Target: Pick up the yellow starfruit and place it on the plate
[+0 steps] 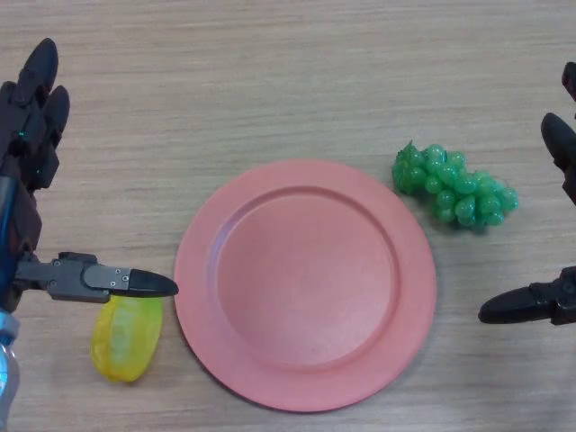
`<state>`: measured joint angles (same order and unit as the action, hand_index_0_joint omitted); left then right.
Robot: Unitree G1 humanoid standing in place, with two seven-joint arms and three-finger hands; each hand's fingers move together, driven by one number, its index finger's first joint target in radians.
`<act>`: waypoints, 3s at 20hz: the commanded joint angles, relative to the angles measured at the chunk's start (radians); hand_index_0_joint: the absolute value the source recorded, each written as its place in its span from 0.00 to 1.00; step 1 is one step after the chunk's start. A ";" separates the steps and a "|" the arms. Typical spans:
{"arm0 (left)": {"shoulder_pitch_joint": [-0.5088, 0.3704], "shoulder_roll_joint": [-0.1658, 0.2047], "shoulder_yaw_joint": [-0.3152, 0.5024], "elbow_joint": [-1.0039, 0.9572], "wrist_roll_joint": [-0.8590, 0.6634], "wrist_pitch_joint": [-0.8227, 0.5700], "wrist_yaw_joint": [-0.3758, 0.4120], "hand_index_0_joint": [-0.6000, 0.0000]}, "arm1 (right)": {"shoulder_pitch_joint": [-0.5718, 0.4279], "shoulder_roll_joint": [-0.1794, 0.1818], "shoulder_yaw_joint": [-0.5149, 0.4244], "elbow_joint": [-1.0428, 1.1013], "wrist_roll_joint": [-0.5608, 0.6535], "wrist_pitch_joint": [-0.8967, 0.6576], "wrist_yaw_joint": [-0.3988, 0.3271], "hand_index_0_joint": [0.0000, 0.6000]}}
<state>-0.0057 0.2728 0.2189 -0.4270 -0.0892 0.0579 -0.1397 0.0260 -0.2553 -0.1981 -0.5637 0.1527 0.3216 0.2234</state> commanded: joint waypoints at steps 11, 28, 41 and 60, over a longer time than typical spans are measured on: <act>0.055 0.036 0.142 -0.076 0.099 -0.144 -0.160 1.00 | -0.059 -0.032 -0.016 -0.041 -0.014 -0.136 -0.017 0.00; 0.149 0.034 0.215 0.276 0.279 -0.338 -0.195 1.00 | -0.096 -0.029 0.045 0.037 -0.047 -0.149 -0.004 0.00; 0.129 0.057 0.118 0.460 0.335 -0.492 -0.052 1.00 | -0.080 -0.031 0.021 0.058 -0.009 -0.178 0.001 0.00; 0.130 0.086 0.240 0.465 0.448 -0.602 0.106 0.00 | -0.066 -0.019 0.035 -0.003 0.014 -0.113 -0.014 0.00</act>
<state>0.1338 0.3103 0.3568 0.0893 0.3856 -0.4626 -0.1003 -0.0221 -0.2560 -0.1067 -0.5033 0.1388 0.2961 0.2264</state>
